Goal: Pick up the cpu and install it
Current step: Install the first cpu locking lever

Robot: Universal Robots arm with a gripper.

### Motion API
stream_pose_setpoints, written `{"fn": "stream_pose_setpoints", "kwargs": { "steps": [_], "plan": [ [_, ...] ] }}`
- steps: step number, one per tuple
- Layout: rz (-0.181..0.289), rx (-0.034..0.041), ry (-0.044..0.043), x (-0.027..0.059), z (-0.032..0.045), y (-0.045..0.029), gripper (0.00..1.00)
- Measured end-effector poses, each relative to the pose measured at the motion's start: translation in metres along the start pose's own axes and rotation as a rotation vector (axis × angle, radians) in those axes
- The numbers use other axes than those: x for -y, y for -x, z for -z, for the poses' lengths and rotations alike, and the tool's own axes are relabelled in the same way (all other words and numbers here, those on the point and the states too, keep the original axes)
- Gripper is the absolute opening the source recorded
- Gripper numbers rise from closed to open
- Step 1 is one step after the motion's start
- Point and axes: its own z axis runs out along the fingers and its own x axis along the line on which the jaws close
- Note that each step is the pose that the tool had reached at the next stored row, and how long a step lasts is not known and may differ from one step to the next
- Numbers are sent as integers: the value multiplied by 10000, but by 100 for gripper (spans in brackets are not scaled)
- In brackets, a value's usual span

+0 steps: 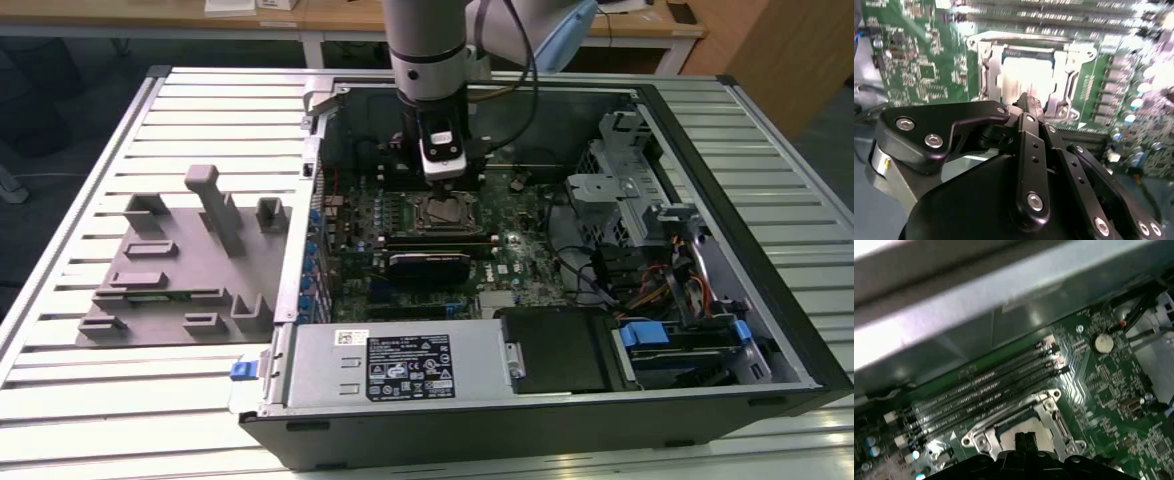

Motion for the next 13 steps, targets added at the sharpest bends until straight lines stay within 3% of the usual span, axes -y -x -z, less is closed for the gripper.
{"fn": "stream_pose_setpoints", "kwargs": {
  "steps": [3,5,13],
  "plan": [
    [28,-51,-263,28,0,15,11],
    [37,-165,-411,35,0,19,11],
    [51,-194,-426,20,-6,46,11]
  ]
}}
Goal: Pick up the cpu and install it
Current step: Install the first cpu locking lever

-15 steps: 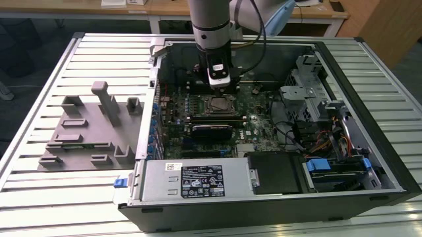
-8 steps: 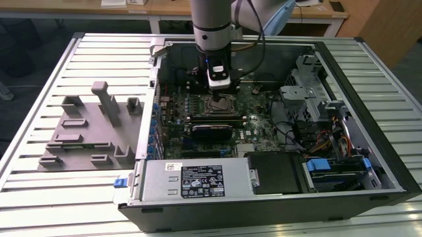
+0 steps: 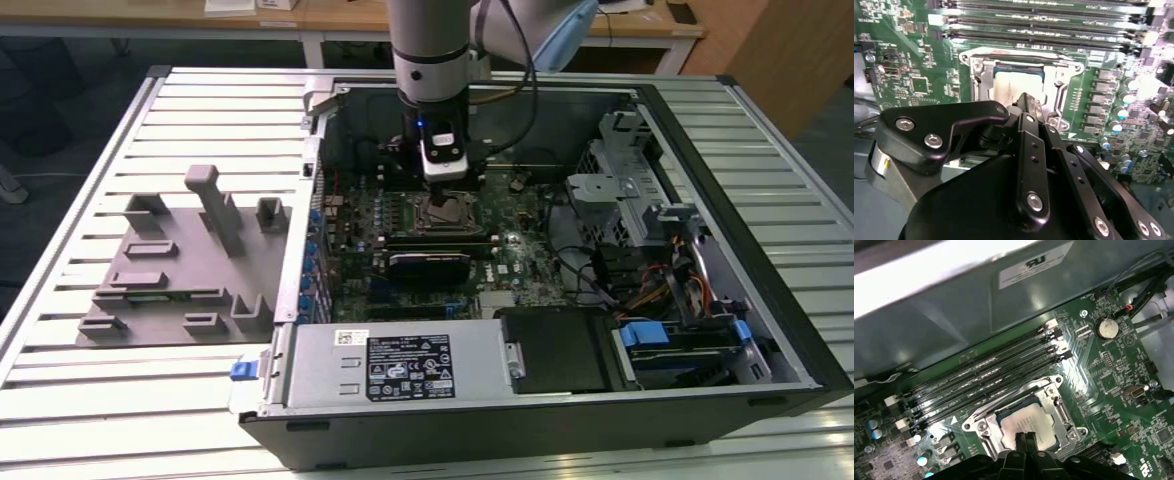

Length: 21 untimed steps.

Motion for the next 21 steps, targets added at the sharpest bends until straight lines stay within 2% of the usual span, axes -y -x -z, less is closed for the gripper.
{"fn": "stream_pose_setpoints", "kwargs": {
  "steps": [5,11,17,21],
  "plan": [
    [166,-8,-5,-40,-11,77,11],
    [724,26,-73,-45,-18,88,11],
    [1590,-1,10,-46,-17,88,11],
    [1747,-7,26,-47,22,92,11]
  ]
}}
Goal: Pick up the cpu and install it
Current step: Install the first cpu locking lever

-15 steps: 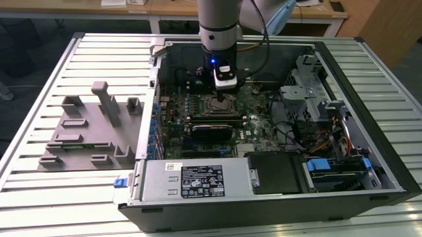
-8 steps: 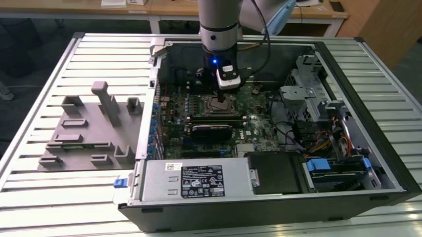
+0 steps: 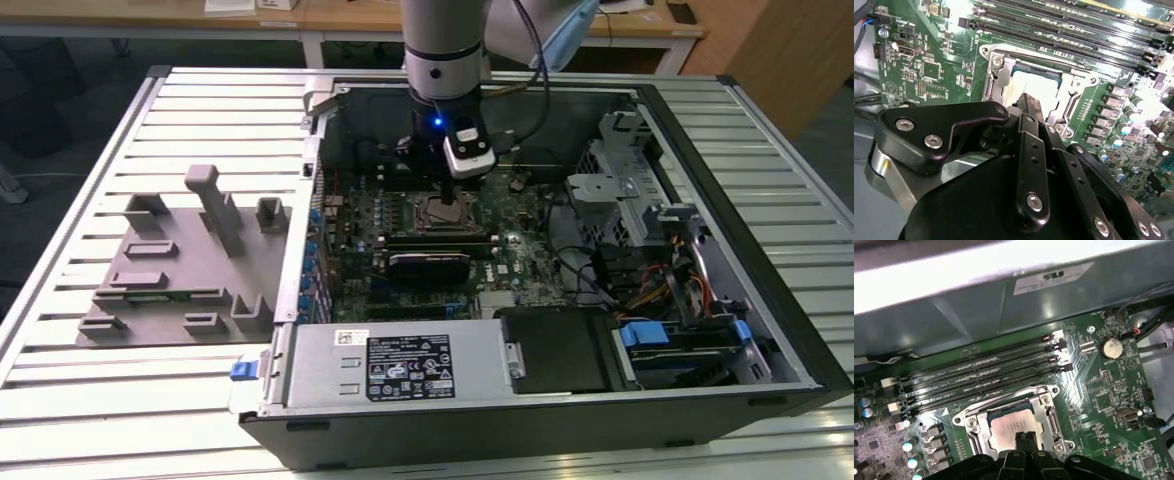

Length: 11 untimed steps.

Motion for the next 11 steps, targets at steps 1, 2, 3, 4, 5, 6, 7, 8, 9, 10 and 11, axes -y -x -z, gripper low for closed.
{"fn": "stream_pose_setpoints", "kwargs": {
  "steps": [1,2,3,4,5,6,7,8,9,10,11],
  "plan": [
    [8,0,1,-1,19,2,11],
    [12,-1,1,-1,40,4,11],
    [16,-1,2,-2,65,7,11],
    [19,0,2,-3,94,10,11],
    [22,-1,3,-3,120,13,11],
    [24,-1,2,-4,145,16,11],
    [25,-1,2,-5,164,18,11],
    [25,-1,2,-5,171,19,11],
    [25,0,3,-5,170,19,11],
    [25,0,4,-5,170,19,11],
    [25,0,4,-5,170,19,11]
  ]
}}
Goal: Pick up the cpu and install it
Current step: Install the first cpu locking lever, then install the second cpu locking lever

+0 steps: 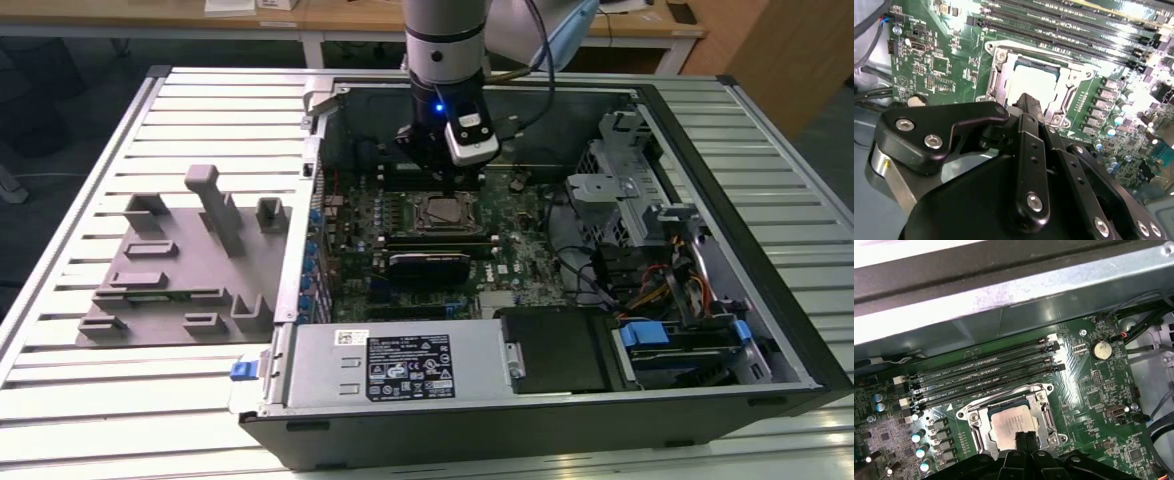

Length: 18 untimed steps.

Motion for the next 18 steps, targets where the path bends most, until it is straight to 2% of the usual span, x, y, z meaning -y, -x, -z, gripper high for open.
{"fn": "stream_pose_setpoints", "kwargs": {
  "steps": [3,4,9,11,18],
  "plan": [
    [1,0,-1,0,1,0,11],
    [4,-21,-7,0,-1,2,11],
    [0,-324,-123,9,-10,40,11],
    [-2,-412,-161,16,-13,56,11],
    [-3,-419,-164,16,-13,57,11]
  ]
}}
